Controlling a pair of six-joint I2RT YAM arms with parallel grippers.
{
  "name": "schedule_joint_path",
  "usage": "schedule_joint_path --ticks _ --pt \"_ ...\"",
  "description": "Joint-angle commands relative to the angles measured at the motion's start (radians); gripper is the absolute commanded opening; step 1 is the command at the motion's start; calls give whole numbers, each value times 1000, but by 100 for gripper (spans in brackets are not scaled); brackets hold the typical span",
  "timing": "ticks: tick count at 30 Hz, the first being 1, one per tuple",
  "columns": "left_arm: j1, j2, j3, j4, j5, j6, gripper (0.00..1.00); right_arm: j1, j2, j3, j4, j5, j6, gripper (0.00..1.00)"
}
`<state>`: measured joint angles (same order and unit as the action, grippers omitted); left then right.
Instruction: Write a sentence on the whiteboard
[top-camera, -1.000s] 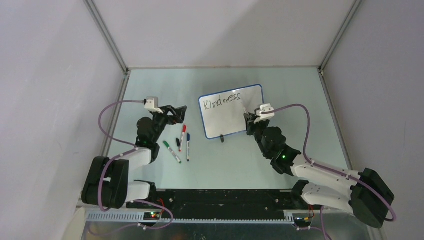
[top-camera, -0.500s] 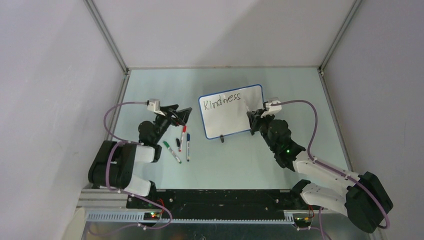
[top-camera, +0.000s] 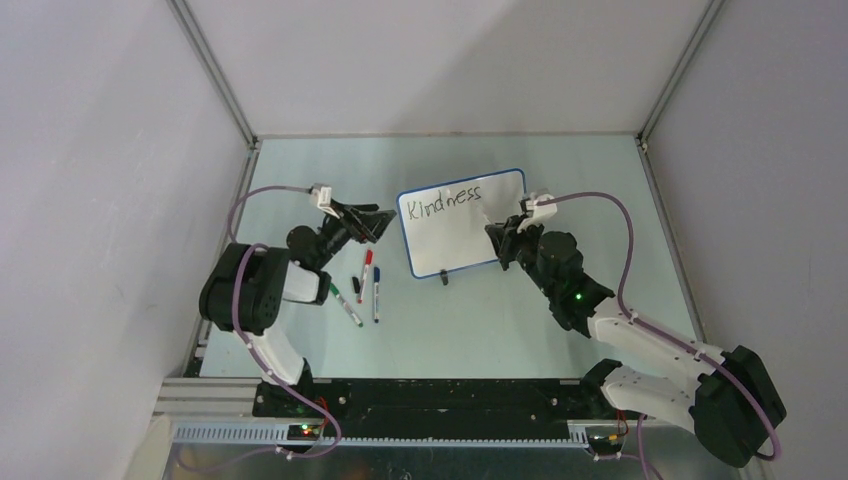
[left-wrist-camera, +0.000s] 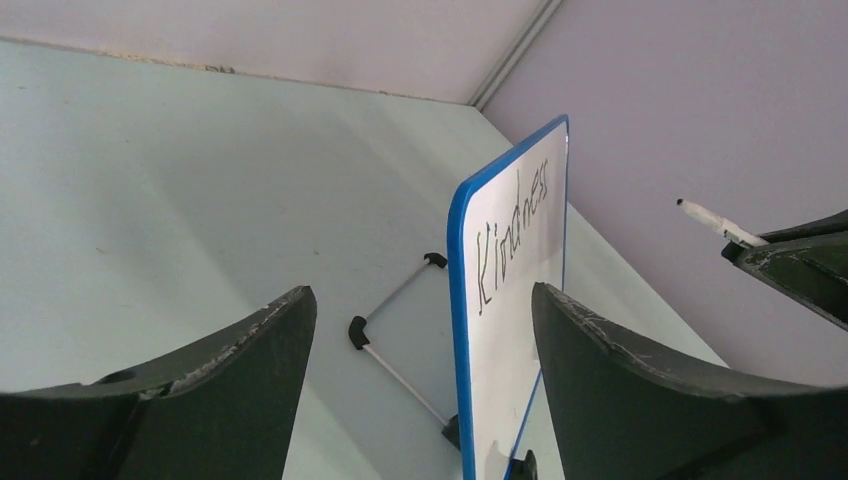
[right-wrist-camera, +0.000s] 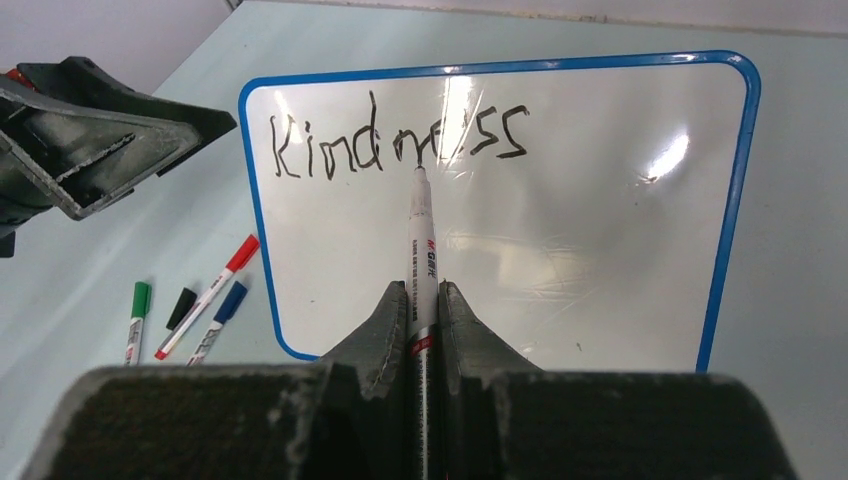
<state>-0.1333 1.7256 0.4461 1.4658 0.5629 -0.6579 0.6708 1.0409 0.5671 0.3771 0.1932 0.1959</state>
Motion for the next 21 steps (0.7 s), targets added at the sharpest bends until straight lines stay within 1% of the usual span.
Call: schedule_joint_path --ticks 1,6,8,11,13,16,18,21 --pt "12 18 31 66 52 -42 82 -6 -22 55 -8 -26 1 0" --pt "14 19 28 67 55 -55 80 -9 -11 93 -37 -14 6 0" --pt "12 23 30 68 57 -62 78 -10 -1 102 -35 -13 40 0" --pt "10 26 33 68 64 -65 73 -8 31 134 -38 -66 65 0" --pt "10 27 34 68 68 -63 72 0 69 195 -71 -90 85 0" --pt "5 42 52 68 82 -67 71 15 135 279 -31 -112 104 0" --pt "5 57 73 68 112 -77 69 20 219 376 -13 -116 103 0" --pt "4 68 98 68 140 -88 68 21 301 536 -51 -109 61 0"
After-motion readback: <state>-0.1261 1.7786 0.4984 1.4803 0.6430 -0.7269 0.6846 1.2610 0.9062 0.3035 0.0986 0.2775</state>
